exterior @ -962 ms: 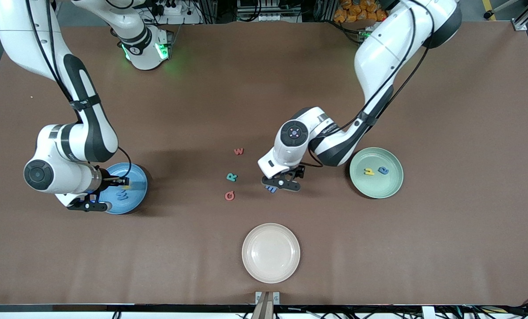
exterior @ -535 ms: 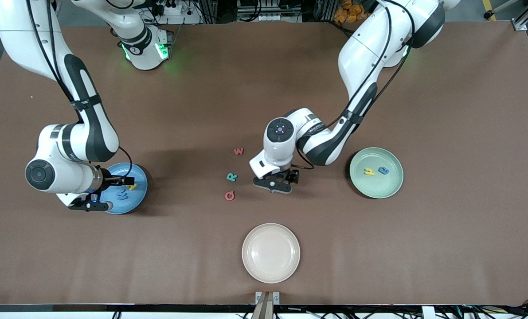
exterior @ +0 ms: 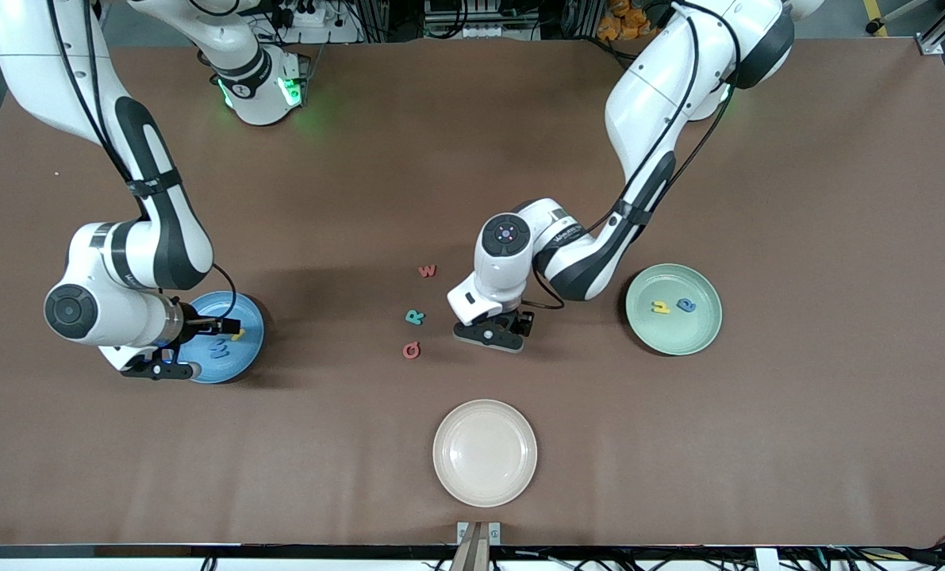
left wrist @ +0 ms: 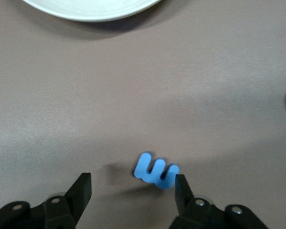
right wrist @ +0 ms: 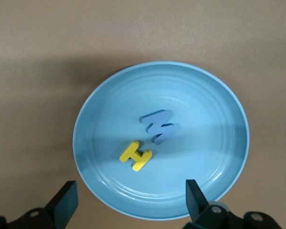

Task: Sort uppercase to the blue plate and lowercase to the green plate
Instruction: 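Place the yellow H on the blue plate while the left gripper reaches the E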

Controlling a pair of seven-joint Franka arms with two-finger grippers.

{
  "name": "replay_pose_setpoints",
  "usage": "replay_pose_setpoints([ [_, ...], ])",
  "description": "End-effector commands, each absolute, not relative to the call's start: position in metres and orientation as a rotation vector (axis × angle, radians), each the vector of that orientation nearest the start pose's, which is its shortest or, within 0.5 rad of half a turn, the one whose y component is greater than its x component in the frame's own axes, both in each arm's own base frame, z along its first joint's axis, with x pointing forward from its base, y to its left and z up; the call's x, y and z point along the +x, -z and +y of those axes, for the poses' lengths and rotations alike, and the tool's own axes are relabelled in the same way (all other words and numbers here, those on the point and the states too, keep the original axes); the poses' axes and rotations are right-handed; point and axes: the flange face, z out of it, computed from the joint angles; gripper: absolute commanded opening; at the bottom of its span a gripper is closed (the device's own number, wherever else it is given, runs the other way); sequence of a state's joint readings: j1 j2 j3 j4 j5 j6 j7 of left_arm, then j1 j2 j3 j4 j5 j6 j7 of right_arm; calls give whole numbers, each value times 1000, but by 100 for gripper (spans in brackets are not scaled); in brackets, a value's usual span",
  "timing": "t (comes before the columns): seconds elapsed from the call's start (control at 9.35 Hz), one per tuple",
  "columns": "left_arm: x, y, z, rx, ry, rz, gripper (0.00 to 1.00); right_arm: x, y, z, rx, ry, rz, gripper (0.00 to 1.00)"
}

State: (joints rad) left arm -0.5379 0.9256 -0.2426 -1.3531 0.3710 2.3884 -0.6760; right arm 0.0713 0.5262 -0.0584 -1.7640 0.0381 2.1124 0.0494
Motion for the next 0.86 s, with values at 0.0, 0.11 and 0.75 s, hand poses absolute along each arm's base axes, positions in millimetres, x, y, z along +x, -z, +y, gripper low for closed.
replay_pose_setpoints([
  [0.0, 562, -181, -502, -3129, 287, 398, 74, 639, -259, 11, -3125, -254, 109, 100],
  [0.11, 561, -177, -502, -3136, 291, 398, 72, 639, -261, 12, -3123, -249, 122, 100],
  [0.75, 564, -172, -504, -3165, 348, 365, 68, 647, -273, 49, -3102, -159, 406, 100],
])
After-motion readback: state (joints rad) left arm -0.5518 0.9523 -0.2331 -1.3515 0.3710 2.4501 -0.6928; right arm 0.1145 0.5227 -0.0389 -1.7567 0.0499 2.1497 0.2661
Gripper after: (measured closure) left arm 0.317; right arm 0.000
